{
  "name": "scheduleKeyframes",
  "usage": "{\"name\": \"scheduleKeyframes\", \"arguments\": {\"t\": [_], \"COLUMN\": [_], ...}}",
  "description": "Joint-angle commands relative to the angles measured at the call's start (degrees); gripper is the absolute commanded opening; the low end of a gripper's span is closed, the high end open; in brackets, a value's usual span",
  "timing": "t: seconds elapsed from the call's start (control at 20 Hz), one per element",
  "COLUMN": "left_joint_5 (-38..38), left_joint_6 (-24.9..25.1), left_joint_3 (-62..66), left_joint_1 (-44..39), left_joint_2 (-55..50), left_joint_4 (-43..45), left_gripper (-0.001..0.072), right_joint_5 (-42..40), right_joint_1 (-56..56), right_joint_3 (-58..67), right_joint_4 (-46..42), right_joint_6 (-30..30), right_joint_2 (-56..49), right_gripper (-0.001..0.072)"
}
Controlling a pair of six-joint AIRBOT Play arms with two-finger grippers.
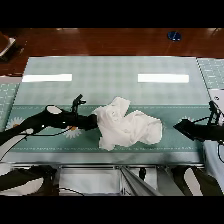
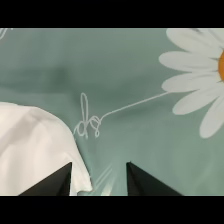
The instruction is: Fold the shirts.
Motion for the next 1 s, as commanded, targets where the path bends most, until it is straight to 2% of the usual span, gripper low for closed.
{"name": "scheduleKeyframes", "arguments": {"t": [0.0, 0.1, 0.3, 0.5, 0.65, 0.7, 0.75, 0.8, 0.85, 0.95], "left_joint_5": [-2.58, -3.78, -3.91, -3.93, -3.93, -3.93, -3.93, -3.93, -3.98, -6.16], "left_joint_6": [0.85, 1.31, 1.31, 1.31, 1.29, 1.29, 1.31, 1.31, 1.31, 1.33], "left_joint_3": [4.59, 5.73, 5.95, 5.95, 5.95, 5.95, 5.95, 5.95, 6.05, 7.63], "left_joint_1": [-1.4, -1.09, -1.07, -1.07, -1.07, -1.07, -1.07, -1.05, -0.57, 2.49], "left_joint_2": [-3.1, -3.13, -3.15, -3.15, -3.15, -3.15, -3.15, -3.13, -3.04, -1.73], "left_joint_4": [-0.33, -0.33, -0.35, -0.35, -0.37, -0.37, -0.37, -0.37, -0.39, -0.37], "left_gripper": [0.0017, 0.0018, 0.0018, 0.0018, 0.0018, 0.0018, 0.0018, 0.0018, 0.0018, 0.0018], "right_joint_5": [1.29, 1.53, 0.68, -7.45, -13.64, -14.01, -13.86, -13.33, -11.93, -7.76], "right_joint_1": [-0.07, -0.07, 3.45, 12.44, 18.43, 20.24, 22.01, 23.56, 24.79, 25.55], "right_joint_3": [-3.48, -6.38, -8.15, -7.78, -5.31, -3.67, -1.66, 0.48, 3.23, 11.47], "right_joint_4": [3.32, 8.41, 10.08, 10.75, 15.3, 17.9, 20.44, 22.36, 23.39, 22.71], "right_joint_6": [-1.4, -4.0, -4.02, -1.51, -4.39, -6.4, -8.59, -10.71, -12.28, -12.48], "right_joint_2": [0.04, 0.04, -0.5, -8.09, -15.96, -18.73, -21.27, -23.21, -24.59, -25.11], "right_gripper": [0.0405, 0.0405, 0.0405, 0.0405, 0.0403, 0.0348, 0.0251, 0.0112, 0.0037, 0.0037]}}
